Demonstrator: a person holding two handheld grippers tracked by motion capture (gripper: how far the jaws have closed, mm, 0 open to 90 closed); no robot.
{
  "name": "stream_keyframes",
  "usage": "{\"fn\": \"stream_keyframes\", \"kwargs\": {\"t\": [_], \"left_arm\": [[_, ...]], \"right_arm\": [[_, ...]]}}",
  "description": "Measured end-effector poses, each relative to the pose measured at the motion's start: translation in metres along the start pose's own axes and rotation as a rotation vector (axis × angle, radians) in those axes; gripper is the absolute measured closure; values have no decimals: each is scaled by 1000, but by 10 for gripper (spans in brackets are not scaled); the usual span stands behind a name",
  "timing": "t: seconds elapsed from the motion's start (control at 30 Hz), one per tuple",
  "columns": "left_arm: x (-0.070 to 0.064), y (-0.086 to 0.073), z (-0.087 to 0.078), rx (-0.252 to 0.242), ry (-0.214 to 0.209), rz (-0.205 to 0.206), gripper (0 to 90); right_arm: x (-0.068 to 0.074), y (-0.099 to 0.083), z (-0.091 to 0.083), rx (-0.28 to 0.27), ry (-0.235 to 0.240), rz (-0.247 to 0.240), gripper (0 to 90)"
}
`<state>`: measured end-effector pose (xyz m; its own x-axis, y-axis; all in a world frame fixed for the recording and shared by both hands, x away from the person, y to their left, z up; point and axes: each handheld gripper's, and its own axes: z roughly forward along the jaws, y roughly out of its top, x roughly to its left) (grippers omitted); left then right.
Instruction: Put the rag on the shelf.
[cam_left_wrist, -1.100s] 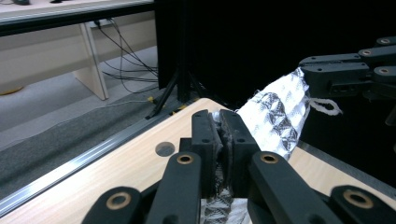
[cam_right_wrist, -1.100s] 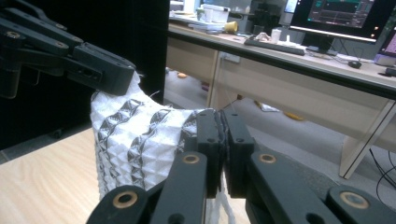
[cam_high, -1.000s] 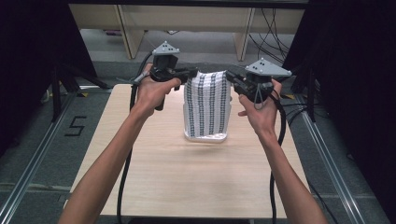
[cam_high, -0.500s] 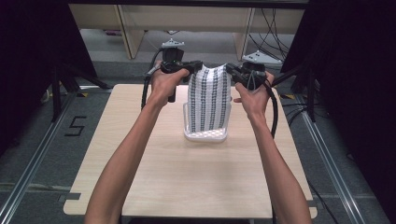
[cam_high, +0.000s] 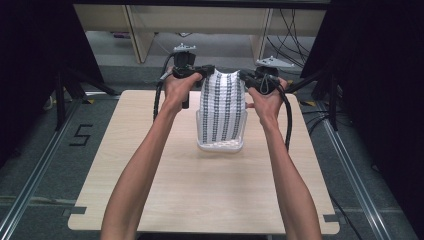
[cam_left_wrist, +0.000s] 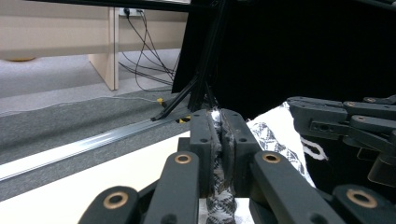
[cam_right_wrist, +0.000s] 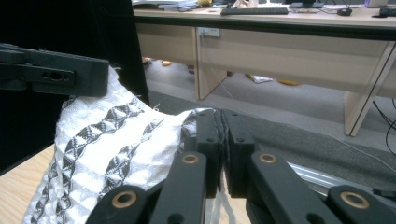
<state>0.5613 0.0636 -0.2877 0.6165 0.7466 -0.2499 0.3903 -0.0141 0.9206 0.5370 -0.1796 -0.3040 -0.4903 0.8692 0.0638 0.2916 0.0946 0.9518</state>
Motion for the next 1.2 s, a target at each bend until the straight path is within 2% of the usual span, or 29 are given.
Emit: {"fn": "stream_keyframes", "kwargs": {"t": [0.2,0.27,0.33,0.37,0.4,0.43,0.5,0.67,0.7,0.77,0.83,0.87,0.93,1.1,1.2], "left_arm": [[3,-4,9,15,3,-12,822],[4,-7,11,28,12,-12,816],[8,-11,14,36,18,-20,814],[9,-13,15,49,25,-19,810],[13,-16,16,61,35,-23,809],[15,-17,17,62,39,-29,807],[23,-24,19,67,48,-49,801],[27,-32,24,92,51,-46,796],[28,-33,25,103,50,-47,769],[29,-36,27,117,66,-35,744],[32,-37,28,126,73,-41,666],[32,-38,28,134,72,-37,603],[32,-40,27,148,87,-16,582],[31,-39,24,138,86,-19,550],[30,-38,20,141,82,-13,548]], "right_arm": [[-3,-3,6,16,-17,11,870],[-3,-8,11,44,-20,28,868],[-4,-10,13,47,-24,16,867],[-4,-12,15,59,-18,31,866],[-6,-13,17,59,-21,5,865],[-4,-15,18,74,-26,33,864],[-6,-18,23,98,-30,30,861],[-7,-24,30,130,-45,27,853],[-7,-26,35,162,-39,31,833],[-6,-28,37,177,-50,26,827],[-7,-29,38,189,-76,13,794],[-8,-30,39,197,-85,8,736],[-8,-31,40,220,-94,5,718],[-11,-31,38,233,-98,0,679],[-13,-30,35,231,-82,1,671]]}}
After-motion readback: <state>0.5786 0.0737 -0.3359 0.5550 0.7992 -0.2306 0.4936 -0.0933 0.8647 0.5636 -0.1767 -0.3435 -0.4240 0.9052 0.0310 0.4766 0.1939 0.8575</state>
